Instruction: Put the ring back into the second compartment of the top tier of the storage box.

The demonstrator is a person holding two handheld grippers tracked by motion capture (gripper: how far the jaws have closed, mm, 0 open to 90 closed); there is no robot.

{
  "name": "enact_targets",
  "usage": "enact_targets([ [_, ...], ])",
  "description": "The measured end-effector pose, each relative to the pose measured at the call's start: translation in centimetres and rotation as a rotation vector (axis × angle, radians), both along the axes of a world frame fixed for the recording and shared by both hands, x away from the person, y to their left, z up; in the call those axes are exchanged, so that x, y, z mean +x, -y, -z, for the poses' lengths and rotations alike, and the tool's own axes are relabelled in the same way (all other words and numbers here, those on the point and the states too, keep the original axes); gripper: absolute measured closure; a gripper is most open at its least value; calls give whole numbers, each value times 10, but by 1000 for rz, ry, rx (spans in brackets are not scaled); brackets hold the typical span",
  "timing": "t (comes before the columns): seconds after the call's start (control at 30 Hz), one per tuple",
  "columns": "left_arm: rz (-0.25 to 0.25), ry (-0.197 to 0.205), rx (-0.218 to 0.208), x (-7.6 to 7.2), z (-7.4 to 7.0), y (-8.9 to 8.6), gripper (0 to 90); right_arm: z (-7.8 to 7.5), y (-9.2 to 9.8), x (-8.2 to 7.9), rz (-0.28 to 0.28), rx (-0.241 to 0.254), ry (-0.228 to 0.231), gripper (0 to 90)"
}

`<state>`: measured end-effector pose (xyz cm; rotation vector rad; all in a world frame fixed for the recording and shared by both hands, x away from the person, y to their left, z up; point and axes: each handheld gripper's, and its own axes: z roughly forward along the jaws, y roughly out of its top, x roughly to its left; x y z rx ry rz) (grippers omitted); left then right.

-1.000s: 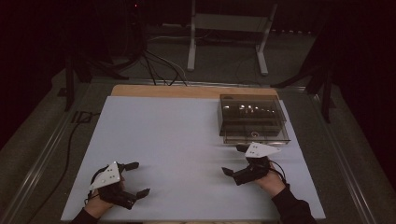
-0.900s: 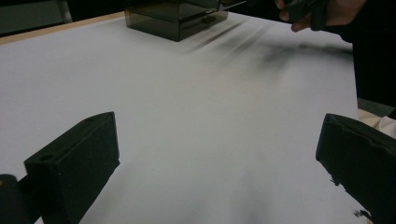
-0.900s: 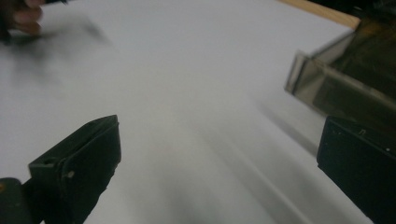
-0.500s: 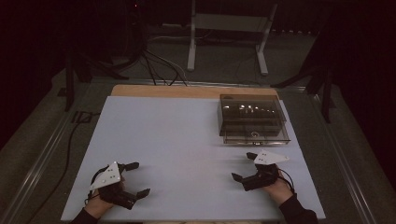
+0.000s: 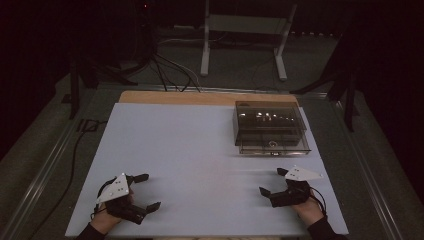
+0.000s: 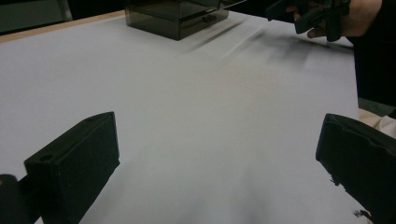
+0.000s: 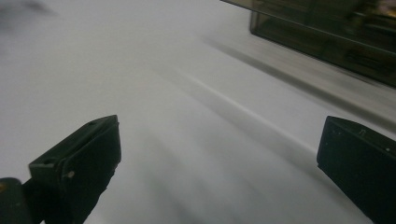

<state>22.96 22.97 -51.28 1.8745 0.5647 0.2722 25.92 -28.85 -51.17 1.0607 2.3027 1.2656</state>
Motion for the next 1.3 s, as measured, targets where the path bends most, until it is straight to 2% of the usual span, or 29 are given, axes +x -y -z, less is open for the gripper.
enact_targets([
  [0.17, -1, 0, 6, 0, 0, 0, 6, -1, 8, -5, 38, -11, 1, 0],
  [0.27, -2, -2, 3, 0, 0, 0, 6, 1, 15, -9, 67, 15, -22, 0],
  [0.37, -2, -4, 7, -1, 0, 1, 6, 2, 20, -13, 90, 22, -20, 0],
  [0.5, 2, -5, 4, -1, 0, 0, 6, 2, 28, -17, 123, -7, -12, 0],
  [0.67, 3, -6, -2, -1, 0, 0, 6, 4, 34, -15, 150, 3, -10, 0],
  [0.83, 2, -4, 3, -2, 0, 0, 6, 5, 33, -14, 134, -4, 2, 0],
  [1.3, 0, -7, 5, -1, 0, 0, 6, 5, 32, -15, 118, -2, -15, 0],
])
